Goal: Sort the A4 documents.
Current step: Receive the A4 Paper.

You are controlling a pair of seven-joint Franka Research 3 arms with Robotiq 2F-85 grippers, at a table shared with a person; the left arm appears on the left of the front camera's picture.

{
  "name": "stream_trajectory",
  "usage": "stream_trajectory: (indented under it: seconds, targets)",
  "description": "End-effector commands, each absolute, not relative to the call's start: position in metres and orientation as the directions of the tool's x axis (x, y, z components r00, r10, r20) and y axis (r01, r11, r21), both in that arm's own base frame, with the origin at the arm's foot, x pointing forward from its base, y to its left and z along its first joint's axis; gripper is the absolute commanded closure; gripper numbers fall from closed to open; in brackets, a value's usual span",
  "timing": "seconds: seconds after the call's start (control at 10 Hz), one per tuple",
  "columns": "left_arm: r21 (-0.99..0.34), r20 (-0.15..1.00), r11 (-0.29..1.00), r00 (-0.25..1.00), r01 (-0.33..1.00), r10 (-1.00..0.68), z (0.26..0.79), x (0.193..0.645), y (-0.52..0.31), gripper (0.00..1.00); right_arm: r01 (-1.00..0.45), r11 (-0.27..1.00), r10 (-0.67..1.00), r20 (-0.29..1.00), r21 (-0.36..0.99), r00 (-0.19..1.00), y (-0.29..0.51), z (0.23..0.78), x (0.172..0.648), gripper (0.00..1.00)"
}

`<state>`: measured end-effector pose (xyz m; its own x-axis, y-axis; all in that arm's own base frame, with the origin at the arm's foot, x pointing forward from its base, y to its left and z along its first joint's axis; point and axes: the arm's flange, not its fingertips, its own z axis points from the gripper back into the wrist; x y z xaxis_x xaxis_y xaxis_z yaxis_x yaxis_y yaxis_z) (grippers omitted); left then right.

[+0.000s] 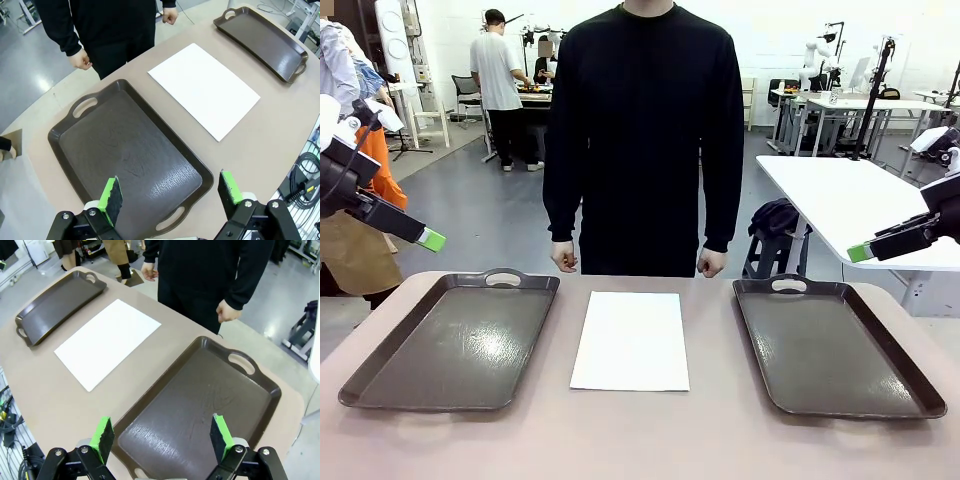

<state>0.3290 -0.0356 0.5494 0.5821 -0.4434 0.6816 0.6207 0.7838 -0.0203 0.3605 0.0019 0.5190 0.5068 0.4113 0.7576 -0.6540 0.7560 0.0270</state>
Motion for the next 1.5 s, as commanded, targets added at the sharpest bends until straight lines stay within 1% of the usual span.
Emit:
stream_trajectory:
  seconds: [0.0, 1.4]
  targets:
    - [-0.023, 0.686, 0.771, 0.571, 0.637, -0.451, 0.5493, 0.3288, -0.0348, 0.00, -0.660, 0.750, 0.412, 0.760, 0.029, 0.502, 0.0015, 0.5184, 0.3603, 0.00]
    - [-0.023, 0.686, 0.771, 0.571, 0.637, -0.451, 0.5493, 0.3288, -0.0348, 0.00, -0.660, 0.750, 0.412, 0.760, 0.029, 0.502, 0.0015, 0.5184, 0.3603, 0.00]
